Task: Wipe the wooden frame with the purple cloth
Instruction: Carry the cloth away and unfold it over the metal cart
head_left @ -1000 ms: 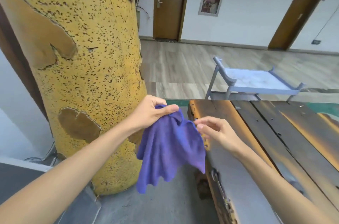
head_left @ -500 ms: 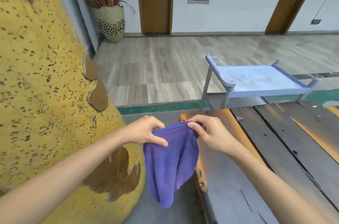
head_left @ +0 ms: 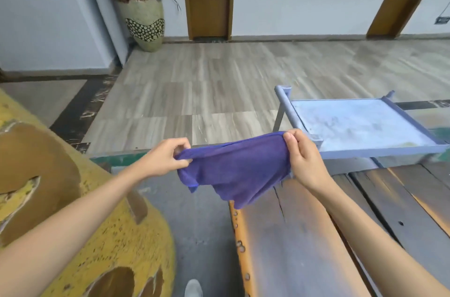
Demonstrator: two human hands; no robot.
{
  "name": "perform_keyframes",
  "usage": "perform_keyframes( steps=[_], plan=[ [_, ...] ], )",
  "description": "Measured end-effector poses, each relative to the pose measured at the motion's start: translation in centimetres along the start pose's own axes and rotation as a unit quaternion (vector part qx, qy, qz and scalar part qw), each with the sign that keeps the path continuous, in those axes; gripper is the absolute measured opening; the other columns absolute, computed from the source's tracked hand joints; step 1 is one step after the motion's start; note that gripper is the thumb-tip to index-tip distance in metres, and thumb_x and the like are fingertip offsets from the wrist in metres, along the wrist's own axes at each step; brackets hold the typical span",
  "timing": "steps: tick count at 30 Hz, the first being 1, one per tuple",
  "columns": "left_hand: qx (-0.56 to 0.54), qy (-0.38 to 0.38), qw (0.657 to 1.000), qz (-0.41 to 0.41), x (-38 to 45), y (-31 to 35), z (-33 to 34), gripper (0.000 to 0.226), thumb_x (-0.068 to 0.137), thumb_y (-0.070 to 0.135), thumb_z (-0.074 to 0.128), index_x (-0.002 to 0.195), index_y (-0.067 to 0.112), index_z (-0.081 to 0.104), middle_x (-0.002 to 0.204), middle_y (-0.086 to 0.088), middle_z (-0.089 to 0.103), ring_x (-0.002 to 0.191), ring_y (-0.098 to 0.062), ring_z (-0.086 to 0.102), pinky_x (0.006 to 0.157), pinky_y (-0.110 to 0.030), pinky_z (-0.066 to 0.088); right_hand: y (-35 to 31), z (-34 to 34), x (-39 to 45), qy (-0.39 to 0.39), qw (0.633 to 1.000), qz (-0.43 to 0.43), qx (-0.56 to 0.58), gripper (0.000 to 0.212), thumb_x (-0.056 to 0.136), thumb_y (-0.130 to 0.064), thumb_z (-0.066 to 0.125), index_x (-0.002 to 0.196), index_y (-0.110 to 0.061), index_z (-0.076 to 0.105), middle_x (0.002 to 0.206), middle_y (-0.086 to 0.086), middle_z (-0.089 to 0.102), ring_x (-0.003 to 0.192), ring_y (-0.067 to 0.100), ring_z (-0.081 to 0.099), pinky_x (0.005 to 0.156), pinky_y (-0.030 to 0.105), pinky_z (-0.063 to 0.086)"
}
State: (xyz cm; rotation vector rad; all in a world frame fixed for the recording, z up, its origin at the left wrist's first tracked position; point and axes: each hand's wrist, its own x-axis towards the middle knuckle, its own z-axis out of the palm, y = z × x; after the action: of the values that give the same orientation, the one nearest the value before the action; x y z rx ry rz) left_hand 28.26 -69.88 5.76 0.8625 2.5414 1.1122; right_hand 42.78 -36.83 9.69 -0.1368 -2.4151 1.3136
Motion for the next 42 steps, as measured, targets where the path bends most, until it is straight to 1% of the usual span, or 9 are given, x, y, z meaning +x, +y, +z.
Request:
perform_keyframes(
  steps=[6, 12, 18, 23, 25, 30, 33, 37, 42],
  plan=[
    [-0.018, -0.006, 1.000, -0.014, 10.2, -3.8, -1.4, 0.047, 0.079, 0.028, 0.087, 0.061, 0.023, 0.045, 0.055, 0.009, 0.044, 0.056, -0.014, 0.038, 0.058, -0.033, 0.029, 5.3, -0.3, 9.0, 0.038, 0.999, 0.033, -0.005, 0.033, 0.112, -0.026, 0.038, 0.084, -0.023, 0.056, 0.077, -0.023, 0.060, 0.073, -0.006, 0.054, 0.069, 0.009, 0.039],
    [-0.018, -0.028, 0.999, 0.004, 22.1, -7.1, -3.2, 0.060, 0.080, 0.021, 0.087, 0.059, 0.021, 0.031, 0.053, 0.011, 0.027, 0.054, -0.006, 0.023, 0.051, -0.026, 0.017, 10.1, 2.0, 18.2, 0.055, 0.996, 0.065, -0.017, 0.037, 0.111, -0.025, 0.041, 0.080, -0.014, 0.056, 0.065, -0.020, 0.051, 0.062, -0.001, 0.047, 0.060, 0.014, 0.037],
    [0.014, 0.030, 0.997, 0.063, 34.8, -8.3, -7.3, 0.055, 0.085, 0.005, 0.077, 0.056, 0.019, 0.032, 0.054, 0.009, 0.028, 0.051, -0.006, 0.026, 0.050, -0.025, 0.019, 12.0, 2.5, 27.8, 0.022, 0.988, 0.131, 0.074, 0.042, 0.107, -0.041, 0.050, 0.081, -0.010, 0.061, 0.074, -0.007, 0.049, 0.070, 0.008, 0.043, 0.063, 0.028, 0.034],
    [0.035, 0.087, 0.989, 0.116, 42.7, -8.9, -8.6, 0.042, 0.078, -0.004, 0.065, 0.055, 0.019, 0.039, 0.061, -0.001, 0.047, 0.056, -0.019, 0.045, 0.058, -0.033, 0.036, 13.0, 1.9, 31.0, -0.022, 0.981, 0.148, 0.121, 0.022, 0.087, -0.039, 0.077, 0.081, -0.019, 0.070, 0.071, -0.008, 0.063, 0.063, 0.007, 0.057, 0.057, 0.013, 0.043],
    [0.013, 0.084, 0.989, 0.121, 46.0, -9.1, -8.2, 0.047, 0.077, -0.010, 0.064, 0.055, 0.025, 0.041, 0.072, -0.005, 0.059, 0.068, -0.028, 0.059, 0.066, -0.035, 0.045, 14.1, 2.0, 31.7, -0.001, 0.979, 0.173, 0.111, 0.019, 0.089, -0.035, 0.077, 0.084, -0.017, 0.071, 0.073, -0.006, 0.065, 0.066, 0.009, 0.058, 0.058, 0.013, 0.044],
    [-0.030, 0.088, 0.986, 0.136, 52.2, -8.8, -6.6, 0.044, 0.074, -0.011, 0.062, 0.060, 0.027, 0.046, 0.078, 0.003, 0.065, 0.070, -0.008, 0.059, 0.064, -0.022, 0.043, 16.8, 2.0, 33.1, 0.078, 0.962, 0.236, 0.115, 0.016, 0.102, -0.019, 0.061, 0.098, -0.021, 0.077, 0.086, -0.002, 0.071, 0.077, 0.010, 0.061, 0.064, 0.021, 0.048],
    [-0.051, 0.072, 0.982, 0.165, 57.0, -8.4, -6.8, 0.047, 0.073, -0.012, 0.061, 0.057, 0.028, 0.041, 0.078, -0.002, 0.065, 0.072, -0.017, 0.061, 0.065, -0.025, 0.044, 18.4, 2.4, 36.0, 0.145, 0.944, 0.278, 0.099, 0.025, 0.102, -0.017, 0.057, 0.106, -0.029, 0.078, 0.092, 0.004, 0.074, 0.067, 0.006, 0.055, 0.054, 0.021, 0.045],
    [-0.079, 0.072, 0.981, 0.164, 63.6, -8.5, -7.1, 0.052, 0.073, -0.011, 0.070, 0.056, 0.029, 0.040, 0.075, -0.002, 0.061, 0.065, -0.018, 0.054, 0.063, -0.031, 0.041, 20.6, 3.6, 41.4, 0.222, 0.921, 0.285, 0.144, 0.022, 0.102, -0.020, 0.059, 0.104, -0.029, 0.079, 0.090, 0.003, 0.069, 0.055, 0.008, 0.048, 0.058, 0.032, 0.050],
    [-0.034, 0.045, 0.969, 0.240, 73.4, -7.9, -8.5, 0.039, 0.063, 0.003, 0.067, 0.057, 0.017, 0.031, 0.062, -0.007, 0.044, 0.058, -0.027, 0.040, 0.056, -0.033, 0.029, 24.7, 5.3, 50.7, 0.360, 0.879, 0.282, 0.137, 0.020, 0.100, -0.025, 0.061, 0.097, -0.034, 0.078, 0.078, -0.013, 0.068, 0.065, 0.002, 0.057, 0.048, 0.019, 0.049]
  ],
)
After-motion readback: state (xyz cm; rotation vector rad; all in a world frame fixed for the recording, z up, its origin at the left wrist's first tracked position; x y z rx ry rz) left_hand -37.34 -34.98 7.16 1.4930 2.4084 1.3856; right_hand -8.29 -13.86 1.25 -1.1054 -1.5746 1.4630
